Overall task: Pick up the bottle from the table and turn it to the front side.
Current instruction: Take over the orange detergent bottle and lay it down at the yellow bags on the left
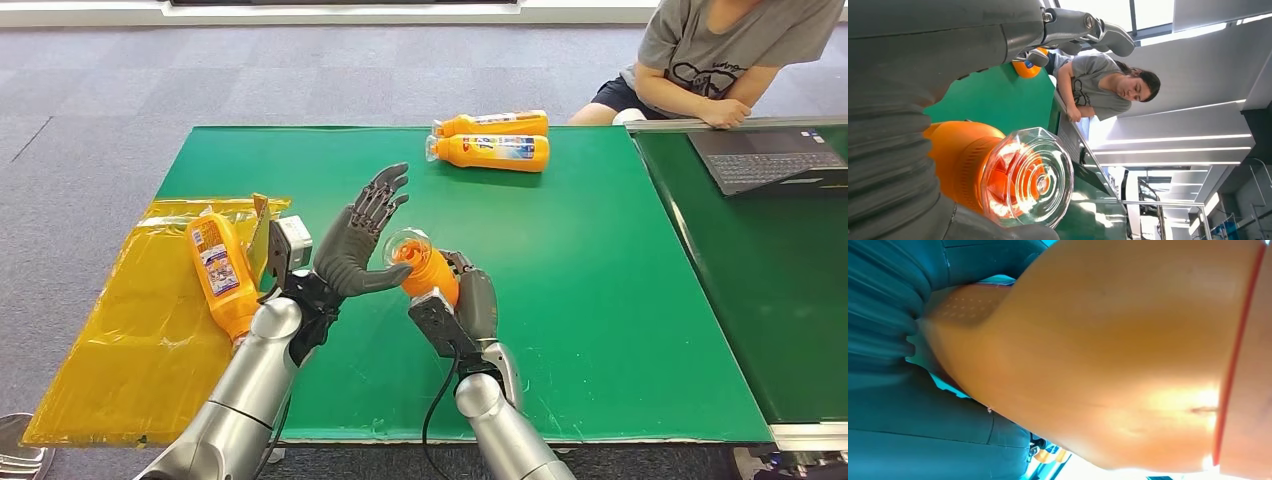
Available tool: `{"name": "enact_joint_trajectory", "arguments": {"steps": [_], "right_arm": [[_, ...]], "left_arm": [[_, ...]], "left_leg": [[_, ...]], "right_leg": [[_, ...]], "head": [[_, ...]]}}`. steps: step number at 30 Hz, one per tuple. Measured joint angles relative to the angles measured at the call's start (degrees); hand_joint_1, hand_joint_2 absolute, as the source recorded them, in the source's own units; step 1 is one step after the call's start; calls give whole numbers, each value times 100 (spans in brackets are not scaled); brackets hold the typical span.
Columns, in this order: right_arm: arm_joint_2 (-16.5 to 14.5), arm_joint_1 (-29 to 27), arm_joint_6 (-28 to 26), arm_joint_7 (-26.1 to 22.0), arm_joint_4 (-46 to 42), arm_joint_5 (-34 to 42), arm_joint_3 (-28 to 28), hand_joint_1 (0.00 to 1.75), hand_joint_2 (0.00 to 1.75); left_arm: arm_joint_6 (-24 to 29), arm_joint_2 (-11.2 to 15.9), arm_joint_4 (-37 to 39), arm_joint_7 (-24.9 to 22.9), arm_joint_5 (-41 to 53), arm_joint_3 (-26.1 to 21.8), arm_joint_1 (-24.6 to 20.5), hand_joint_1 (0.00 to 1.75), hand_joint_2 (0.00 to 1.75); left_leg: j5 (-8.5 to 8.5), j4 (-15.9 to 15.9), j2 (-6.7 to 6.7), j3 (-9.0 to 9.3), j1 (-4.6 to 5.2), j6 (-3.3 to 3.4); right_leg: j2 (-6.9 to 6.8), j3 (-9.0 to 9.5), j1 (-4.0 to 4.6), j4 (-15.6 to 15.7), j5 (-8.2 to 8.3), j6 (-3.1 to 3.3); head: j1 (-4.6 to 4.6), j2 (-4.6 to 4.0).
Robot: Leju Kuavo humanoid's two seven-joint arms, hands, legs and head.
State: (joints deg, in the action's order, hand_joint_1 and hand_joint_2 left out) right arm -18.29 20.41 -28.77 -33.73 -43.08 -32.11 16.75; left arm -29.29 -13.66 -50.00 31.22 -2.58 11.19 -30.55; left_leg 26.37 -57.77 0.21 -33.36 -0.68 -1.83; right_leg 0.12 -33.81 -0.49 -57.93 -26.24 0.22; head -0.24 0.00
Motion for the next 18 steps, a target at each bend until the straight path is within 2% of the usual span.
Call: {"name": "enact_joint_trajectory", "arguments": {"steps": [18], "right_arm": [[0, -7, 2, 9, 0, -21, -17, 175, 175]], "left_arm": [[-7, -17, 59, 1, 34, 0, -22, 0, 175]], "left_leg": [[0, 0, 0, 0, 0, 0]], "right_leg": [[0, 0, 0, 0, 0, 0]], "head": [[0, 0]]}}
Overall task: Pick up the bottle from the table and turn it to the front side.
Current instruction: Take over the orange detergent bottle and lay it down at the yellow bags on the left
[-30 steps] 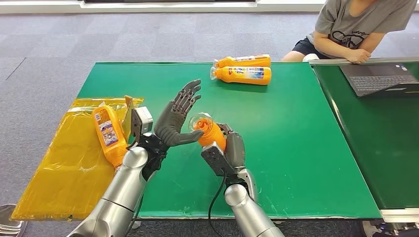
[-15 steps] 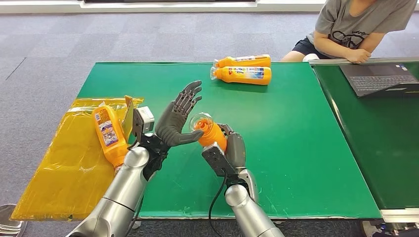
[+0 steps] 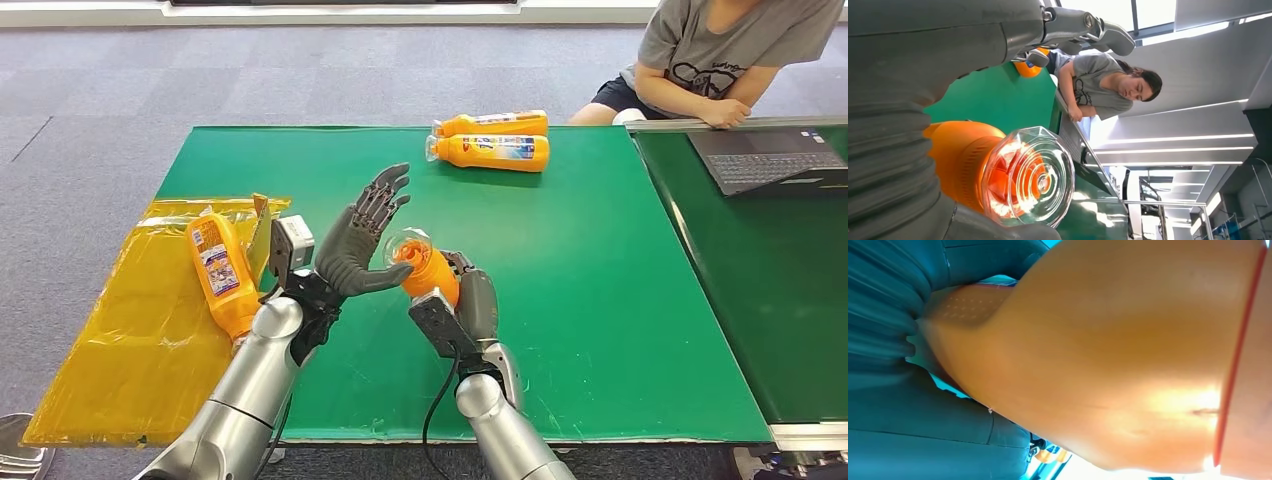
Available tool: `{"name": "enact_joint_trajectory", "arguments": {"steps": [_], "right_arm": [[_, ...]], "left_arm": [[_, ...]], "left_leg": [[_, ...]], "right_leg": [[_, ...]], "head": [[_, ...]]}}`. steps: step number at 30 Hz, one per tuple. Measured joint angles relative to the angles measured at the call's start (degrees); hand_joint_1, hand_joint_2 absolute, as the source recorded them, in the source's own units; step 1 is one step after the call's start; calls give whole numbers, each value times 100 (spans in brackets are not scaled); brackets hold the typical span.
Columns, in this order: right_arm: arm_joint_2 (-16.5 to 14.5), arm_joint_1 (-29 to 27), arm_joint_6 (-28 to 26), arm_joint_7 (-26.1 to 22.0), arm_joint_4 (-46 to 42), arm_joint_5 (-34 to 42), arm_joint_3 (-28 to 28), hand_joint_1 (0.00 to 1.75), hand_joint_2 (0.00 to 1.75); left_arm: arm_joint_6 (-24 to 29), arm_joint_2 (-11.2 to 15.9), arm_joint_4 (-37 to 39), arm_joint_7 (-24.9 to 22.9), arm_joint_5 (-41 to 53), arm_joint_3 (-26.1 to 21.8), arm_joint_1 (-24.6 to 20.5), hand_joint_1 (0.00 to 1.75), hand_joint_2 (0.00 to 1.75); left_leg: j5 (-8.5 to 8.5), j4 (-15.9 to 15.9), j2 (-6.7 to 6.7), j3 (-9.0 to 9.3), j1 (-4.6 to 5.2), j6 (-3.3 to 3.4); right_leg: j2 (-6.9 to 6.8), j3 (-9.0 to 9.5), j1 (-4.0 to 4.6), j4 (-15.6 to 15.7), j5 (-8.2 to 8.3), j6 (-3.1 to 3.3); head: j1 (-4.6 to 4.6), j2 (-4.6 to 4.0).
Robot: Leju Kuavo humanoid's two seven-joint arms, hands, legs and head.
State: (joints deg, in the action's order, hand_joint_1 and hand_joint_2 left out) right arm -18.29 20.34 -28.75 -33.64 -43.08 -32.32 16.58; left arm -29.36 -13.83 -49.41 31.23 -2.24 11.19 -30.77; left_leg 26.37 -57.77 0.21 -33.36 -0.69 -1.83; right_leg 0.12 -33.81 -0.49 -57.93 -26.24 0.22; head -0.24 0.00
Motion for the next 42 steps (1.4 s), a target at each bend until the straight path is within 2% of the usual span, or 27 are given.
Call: {"name": "enact_joint_trajectory", "arguments": {"steps": [4, 9, 12, 15, 35, 39, 42], "right_arm": [[0, -3, 20, -4, 0, -8, -23, 175, 175], [0, 2, 84, -28, 0, -3, -29, 175, 175], [0, 3, 86, -62, 0, 1, -39, 175, 175], [0, 6, 84, -97, 0, 3, -61, 175, 175], [0, 3, 82, -80, 0, -62, -97, 175, 175], [0, 0, 84, -64, 0, -78, -119, 175, 175], [0, -1, 74, -63, 0, -90, -131, 175, 175]], "left_arm": [[-77, 4, 23, 148, 104, 0, -13, 0, 175], [-1095, 40, -171, 829, 292, 52, 137, 0, 175], [-1498, 50, -465, 880, 114, 68, 287, 0, 175], [-1599, 66, -659, 886, 47, 68, 368, 0, 175], [-1454, 97, -762, 887, 217, 68, 415, 0, 175], [-1072, 95, -644, 887, 457, 86, 365, 0, 175], [-507, 89, -477, 804, 736, 105, 309, 0, 175]], "left_leg": [[0, 0, 0, 0, 0, 0], [0, 0, -1, 0, 0, 0], [0, 0, -1, -1, 0, 0], [0, 0, 0, -1, 0, 0], [0, 0, -1, 0, 0, 0], [0, 0, -1, 0, 0, 0], [0, 0, -1, 1, 0, 0]], "right_leg": [[0, 0, 0, 0, 0, 0], [0, 0, 0, 0, 0, 0], [0, -1, 0, 0, 0, 0], [-1, 0, 0, 0, 0, 0], [1, -2, 0, 0, 0, 0], [0, -1, 0, 0, 0, 0], [1, -2, 0, 0, 0, 0]], "head": [[0, 0], [-1, 0], [-1, 0], [-1, 0], [0, 0], [-1, 0], [-1, 0]]}}
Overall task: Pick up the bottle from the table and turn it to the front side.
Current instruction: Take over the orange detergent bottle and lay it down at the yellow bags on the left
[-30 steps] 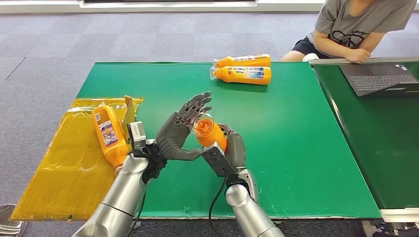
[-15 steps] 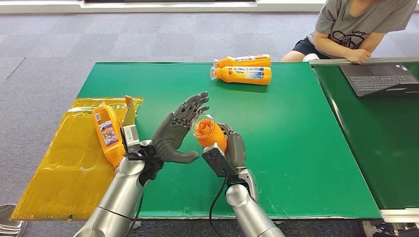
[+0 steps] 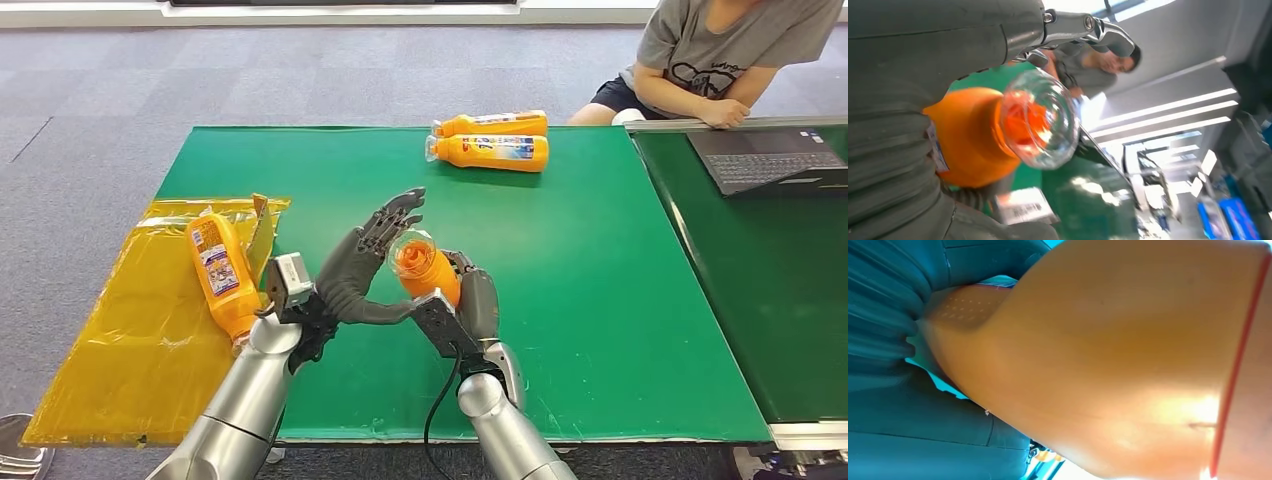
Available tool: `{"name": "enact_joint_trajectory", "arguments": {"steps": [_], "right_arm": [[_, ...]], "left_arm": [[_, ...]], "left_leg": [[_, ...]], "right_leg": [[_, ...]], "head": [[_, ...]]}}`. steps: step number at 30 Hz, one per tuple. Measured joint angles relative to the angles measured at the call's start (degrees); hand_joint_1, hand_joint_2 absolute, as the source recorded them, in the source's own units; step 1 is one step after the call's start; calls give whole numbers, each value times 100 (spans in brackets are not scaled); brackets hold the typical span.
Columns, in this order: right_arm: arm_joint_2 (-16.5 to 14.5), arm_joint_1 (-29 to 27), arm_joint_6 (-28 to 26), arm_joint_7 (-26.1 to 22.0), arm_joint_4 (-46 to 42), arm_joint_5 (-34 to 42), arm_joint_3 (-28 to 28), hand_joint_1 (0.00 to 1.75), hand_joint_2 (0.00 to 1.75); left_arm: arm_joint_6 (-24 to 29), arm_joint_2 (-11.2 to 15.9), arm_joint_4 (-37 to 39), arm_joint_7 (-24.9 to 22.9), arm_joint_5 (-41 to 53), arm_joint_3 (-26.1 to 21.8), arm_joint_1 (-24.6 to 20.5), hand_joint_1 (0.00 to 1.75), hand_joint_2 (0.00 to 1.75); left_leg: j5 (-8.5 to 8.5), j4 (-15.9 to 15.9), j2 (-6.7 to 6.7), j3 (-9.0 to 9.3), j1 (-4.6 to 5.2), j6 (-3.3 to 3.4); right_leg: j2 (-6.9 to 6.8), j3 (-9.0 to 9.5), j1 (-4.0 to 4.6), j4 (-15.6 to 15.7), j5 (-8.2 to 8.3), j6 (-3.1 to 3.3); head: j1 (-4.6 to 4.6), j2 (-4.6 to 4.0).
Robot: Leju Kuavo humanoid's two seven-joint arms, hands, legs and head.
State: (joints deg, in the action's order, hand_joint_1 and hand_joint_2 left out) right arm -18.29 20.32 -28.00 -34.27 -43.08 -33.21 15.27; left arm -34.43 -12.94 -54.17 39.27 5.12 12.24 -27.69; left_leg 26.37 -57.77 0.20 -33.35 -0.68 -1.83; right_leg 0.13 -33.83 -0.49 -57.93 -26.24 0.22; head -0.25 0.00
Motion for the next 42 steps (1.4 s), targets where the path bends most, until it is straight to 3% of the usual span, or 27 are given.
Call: {"name": "enact_joint_trajectory", "arguments": {"steps": [5, 9, 36, 42], "right_arm": [[0, -2, -11, -1, 0, -20, -23, 175, 175], [0, -2, -9, 2, 0, -26, -52, 175, 175], [0, 3, -71, -49, 98, 45, -89, 175, 175], [-3, 17, -83, -57, 184, 120, -89, 175, 175]], "left_arm": [[1330, -65, 319, -340, 681, 13, -122, 0, 175], [1729, -148, 510, -381, 868, 32, -173, 0, 175], [1847, -199, 795, -375, 956, 96, -238, 0, 175], [1617, -214, 799, -316, 803, 97, -236, 0, 175]], "left_leg": [[0, 0, 1, 0, 0, 0], [0, 0, 0, -1, 0, 0], [0, 0, 1, -2, 0, 0], [0, 0, 1, -2, 0, 0]], "right_leg": [[0, 0, 0, 0, 0, 0], [0, 0, 0, 0, 0, 0], [0, 0, 0, 0, 0, 0], [-1, 0, 0, 0, 0, 0]], "head": [[0, 0], [1, 0], [1, 0], [1, 0]]}}
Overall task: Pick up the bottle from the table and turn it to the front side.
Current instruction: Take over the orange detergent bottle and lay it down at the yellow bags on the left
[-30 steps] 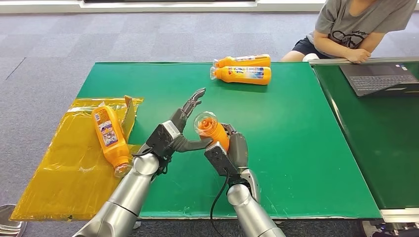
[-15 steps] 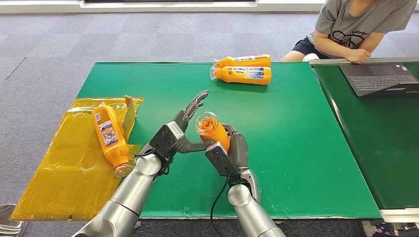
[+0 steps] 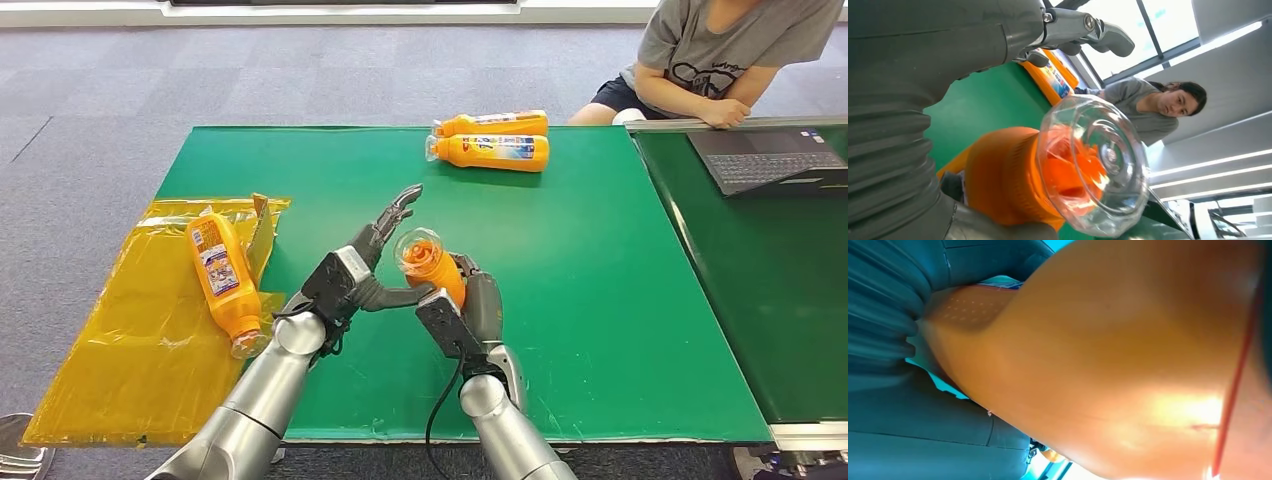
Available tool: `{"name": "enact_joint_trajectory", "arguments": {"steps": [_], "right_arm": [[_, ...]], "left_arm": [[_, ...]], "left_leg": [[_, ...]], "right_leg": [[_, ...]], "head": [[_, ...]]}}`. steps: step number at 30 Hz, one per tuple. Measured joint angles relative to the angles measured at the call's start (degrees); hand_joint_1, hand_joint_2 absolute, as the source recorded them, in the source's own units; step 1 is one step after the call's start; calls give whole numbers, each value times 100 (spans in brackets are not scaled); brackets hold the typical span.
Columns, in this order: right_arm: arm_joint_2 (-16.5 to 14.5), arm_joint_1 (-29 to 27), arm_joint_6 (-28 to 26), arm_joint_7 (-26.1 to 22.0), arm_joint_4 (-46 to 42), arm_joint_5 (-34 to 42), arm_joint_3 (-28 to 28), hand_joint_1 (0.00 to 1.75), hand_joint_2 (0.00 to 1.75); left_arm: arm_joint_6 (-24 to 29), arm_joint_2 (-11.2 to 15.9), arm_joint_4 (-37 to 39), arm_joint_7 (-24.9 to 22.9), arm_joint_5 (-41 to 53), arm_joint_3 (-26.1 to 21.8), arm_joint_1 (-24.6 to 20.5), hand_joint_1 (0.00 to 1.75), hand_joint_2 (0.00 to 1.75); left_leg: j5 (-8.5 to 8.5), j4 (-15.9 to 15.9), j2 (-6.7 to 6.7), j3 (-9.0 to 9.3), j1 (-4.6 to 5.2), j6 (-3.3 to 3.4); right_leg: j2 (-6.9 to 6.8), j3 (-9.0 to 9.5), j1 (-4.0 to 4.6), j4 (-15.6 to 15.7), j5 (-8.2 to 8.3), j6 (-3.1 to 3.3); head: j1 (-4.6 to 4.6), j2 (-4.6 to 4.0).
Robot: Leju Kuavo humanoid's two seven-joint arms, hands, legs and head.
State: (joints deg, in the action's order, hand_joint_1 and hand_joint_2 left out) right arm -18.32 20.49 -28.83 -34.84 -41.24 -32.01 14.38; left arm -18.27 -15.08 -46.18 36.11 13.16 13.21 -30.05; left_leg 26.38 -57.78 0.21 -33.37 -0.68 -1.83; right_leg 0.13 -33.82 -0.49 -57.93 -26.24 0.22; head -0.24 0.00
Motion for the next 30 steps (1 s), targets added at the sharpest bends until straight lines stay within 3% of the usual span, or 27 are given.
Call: {"name": "enact_joint_trajectory", "arguments": {"steps": [6, 30], "right_arm": [[-21, 60, -25, -85, 158, 42, 0, 175, 175], [-71, 162, -80, -179, 295, 21, 9, 175, 175]], "left_arm": [[-409, -85, -14, 48, -257, 5, 3, 0, 175], [-388, -179, -164, -179, -373, 75, 70, 0, 175]], "left_leg": [[0, 0, -1, 0, 1, 0], [0, 0, -1, 1, 0, 0]], "right_leg": [[1, -1, -1, 0, 0, 0], [1, -2, 0, 0, 0, 0]], "head": [[0, 0], [0, 0]]}}
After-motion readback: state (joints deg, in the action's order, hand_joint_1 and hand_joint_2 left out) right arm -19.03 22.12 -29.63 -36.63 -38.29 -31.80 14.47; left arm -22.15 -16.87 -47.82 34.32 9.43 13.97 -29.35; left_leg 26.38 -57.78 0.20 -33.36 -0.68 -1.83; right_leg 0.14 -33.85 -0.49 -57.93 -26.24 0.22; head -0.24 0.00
